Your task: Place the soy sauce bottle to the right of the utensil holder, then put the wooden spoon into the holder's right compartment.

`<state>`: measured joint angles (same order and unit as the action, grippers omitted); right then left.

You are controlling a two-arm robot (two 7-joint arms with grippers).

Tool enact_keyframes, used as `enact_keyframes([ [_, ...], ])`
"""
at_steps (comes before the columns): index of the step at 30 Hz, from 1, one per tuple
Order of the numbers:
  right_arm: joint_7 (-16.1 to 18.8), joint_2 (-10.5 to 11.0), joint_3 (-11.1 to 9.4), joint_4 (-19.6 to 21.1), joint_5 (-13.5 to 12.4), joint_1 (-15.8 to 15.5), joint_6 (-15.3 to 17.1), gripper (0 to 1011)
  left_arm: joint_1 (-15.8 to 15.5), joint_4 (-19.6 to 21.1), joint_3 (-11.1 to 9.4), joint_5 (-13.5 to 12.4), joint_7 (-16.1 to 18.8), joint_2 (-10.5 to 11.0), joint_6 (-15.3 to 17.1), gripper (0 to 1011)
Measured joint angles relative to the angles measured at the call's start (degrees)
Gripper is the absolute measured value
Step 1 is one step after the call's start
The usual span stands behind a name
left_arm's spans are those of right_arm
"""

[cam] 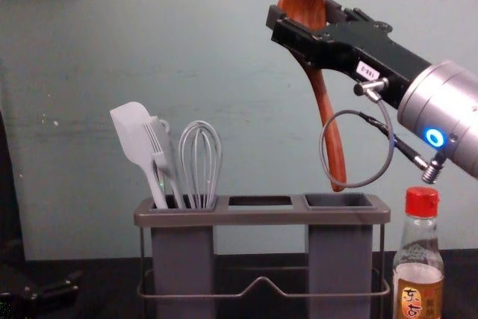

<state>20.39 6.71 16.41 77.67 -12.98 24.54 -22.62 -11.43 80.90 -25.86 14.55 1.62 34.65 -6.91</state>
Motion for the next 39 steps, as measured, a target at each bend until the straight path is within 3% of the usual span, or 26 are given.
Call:
enact_keyframes([
  [14, -0.69, -1.69, 0.38, -2.60, 1.32, -1.41, -1.81, 837, 0.00, 0.00, 0.00, 0.00, 0.00, 0.00, 0.00, 1011],
  [39, -0.97, -2.65, -0.54, -4.56, 2.54, -6.03, -5.24, 838, 0.00, 0.00, 0.00, 0.00, 0.00, 0.00, 0.00, 1011],
])
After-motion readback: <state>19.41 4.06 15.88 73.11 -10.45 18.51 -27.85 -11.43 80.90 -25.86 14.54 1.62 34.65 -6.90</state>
